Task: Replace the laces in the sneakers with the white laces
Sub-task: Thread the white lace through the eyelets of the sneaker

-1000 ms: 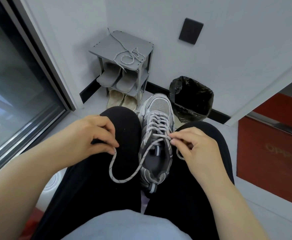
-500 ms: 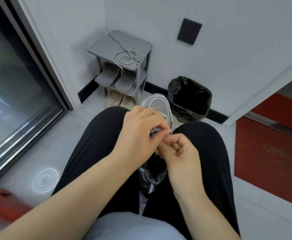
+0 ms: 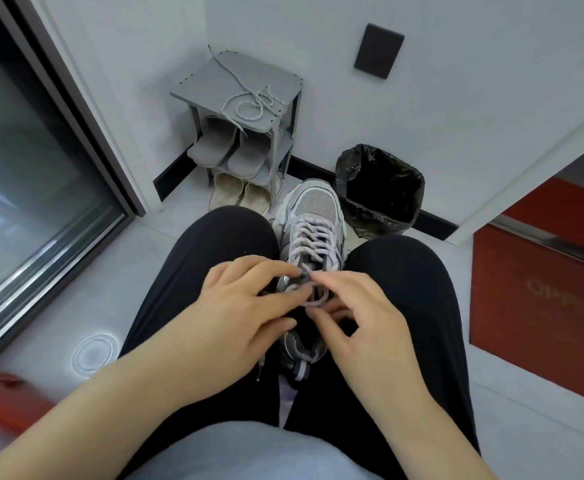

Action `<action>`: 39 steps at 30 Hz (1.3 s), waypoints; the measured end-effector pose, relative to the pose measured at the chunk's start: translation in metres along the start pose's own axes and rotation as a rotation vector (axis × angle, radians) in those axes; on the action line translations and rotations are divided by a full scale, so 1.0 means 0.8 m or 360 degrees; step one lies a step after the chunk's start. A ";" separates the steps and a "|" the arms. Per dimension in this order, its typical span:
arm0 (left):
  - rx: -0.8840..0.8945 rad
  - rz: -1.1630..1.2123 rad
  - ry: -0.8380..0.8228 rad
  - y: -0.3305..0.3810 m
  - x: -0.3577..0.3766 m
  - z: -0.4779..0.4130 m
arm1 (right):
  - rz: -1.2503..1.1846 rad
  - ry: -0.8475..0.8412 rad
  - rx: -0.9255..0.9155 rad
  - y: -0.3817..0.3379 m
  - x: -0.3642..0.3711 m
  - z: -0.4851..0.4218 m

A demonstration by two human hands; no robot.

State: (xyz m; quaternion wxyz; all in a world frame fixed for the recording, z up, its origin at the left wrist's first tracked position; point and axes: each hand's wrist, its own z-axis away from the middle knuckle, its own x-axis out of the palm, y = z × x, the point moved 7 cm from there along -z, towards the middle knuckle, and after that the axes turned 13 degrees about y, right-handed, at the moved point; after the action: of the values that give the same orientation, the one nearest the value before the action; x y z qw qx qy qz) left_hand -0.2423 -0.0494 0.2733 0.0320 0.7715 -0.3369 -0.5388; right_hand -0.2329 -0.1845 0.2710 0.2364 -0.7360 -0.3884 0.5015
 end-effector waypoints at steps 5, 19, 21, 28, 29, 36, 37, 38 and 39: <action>-0.0214 -0.0128 -0.0237 -0.024 -0.026 0.004 | 0.0206 -0.0055 -0.0245 -0.003 0.024 0.007; -0.0302 -0.0051 -0.0343 -0.016 0.002 -0.011 | 0.0738 -0.0074 -0.0165 0.004 0.024 0.004; -0.0239 -0.0156 -0.0433 -0.014 0.006 -0.010 | 0.0745 -0.0120 -0.0109 0.005 0.025 0.004; -0.0349 -0.0060 -0.0199 -0.011 0.001 -0.017 | 0.0630 -0.0208 -0.0086 0.007 0.031 0.007; -0.0383 -0.0056 -0.0223 -0.013 0.001 -0.017 | 0.0621 -0.0238 -0.0087 0.008 0.033 0.010; -0.0214 -0.0325 -0.0442 -0.004 0.017 -0.013 | 0.0484 -0.0251 0.0027 0.011 0.026 0.009; -0.0292 -0.0207 -0.0366 -0.007 0.013 -0.013 | 0.0441 -0.0166 0.0057 0.013 0.020 0.007; -0.0373 -0.0088 -0.0282 -0.010 0.006 -0.016 | 0.0370 -0.0080 0.0108 0.014 0.013 0.007; -0.0410 -0.0002 -0.0190 -0.013 0.000 -0.019 | 0.0274 -0.0007 0.0169 0.016 0.007 0.007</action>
State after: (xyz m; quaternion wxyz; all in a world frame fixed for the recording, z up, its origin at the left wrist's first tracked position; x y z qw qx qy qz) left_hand -0.2242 -0.0463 0.2756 0.1103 0.7277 -0.2659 -0.6225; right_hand -0.2327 -0.1879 0.2566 0.2302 -0.7520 -0.2973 0.5414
